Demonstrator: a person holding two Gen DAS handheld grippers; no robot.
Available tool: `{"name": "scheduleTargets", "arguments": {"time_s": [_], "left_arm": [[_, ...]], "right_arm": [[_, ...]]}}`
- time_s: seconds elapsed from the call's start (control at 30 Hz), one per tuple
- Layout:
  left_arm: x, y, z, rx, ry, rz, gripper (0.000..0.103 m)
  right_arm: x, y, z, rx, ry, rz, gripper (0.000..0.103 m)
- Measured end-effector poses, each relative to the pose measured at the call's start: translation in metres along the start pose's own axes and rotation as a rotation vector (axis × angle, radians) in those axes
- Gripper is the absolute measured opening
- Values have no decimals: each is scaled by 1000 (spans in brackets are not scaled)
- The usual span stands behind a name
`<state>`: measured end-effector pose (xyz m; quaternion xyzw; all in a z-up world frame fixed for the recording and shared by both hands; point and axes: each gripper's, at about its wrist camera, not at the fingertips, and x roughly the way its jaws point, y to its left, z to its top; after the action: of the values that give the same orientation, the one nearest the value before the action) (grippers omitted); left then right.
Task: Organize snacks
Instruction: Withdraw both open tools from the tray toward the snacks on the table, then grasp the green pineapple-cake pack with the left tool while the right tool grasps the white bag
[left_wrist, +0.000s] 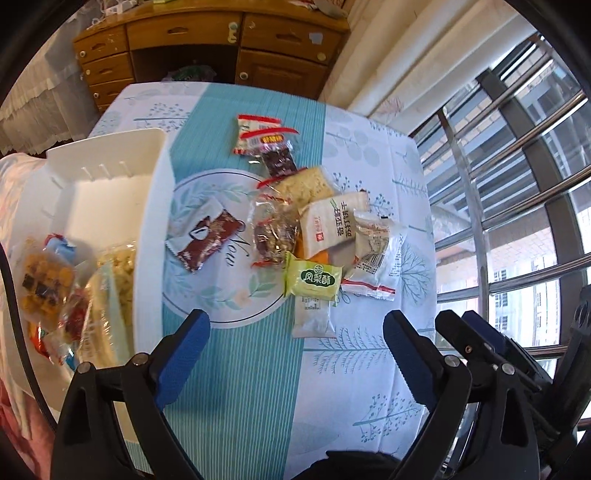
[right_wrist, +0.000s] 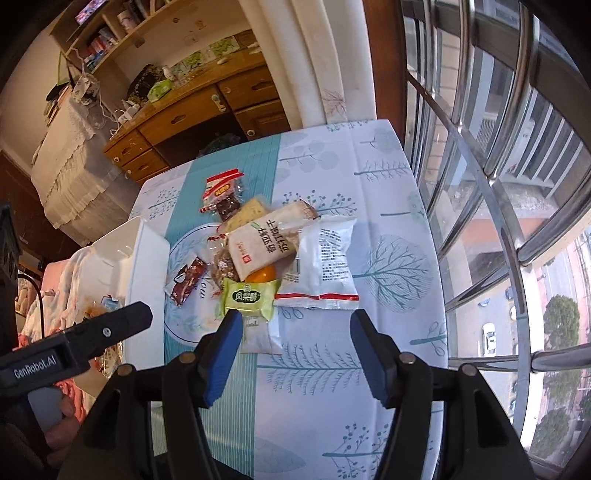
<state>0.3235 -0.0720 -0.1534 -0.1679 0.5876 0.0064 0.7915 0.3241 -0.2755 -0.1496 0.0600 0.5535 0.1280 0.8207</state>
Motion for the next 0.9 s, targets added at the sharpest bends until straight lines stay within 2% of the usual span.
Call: {"name": "scheduleTargets", "arguments": {"time_s": [0.27,0.43,0.9], "left_arm": [[50,-17,10,15,20,23,95],[82,-20,13,14,23,24,95],[137,-21,16,11,59,73,94]], "right_arm": [[38,-31,22,90,45,78,63],[73,-45,32,142,69,126,74],[134,-58,43,209,159,202,74]]}}
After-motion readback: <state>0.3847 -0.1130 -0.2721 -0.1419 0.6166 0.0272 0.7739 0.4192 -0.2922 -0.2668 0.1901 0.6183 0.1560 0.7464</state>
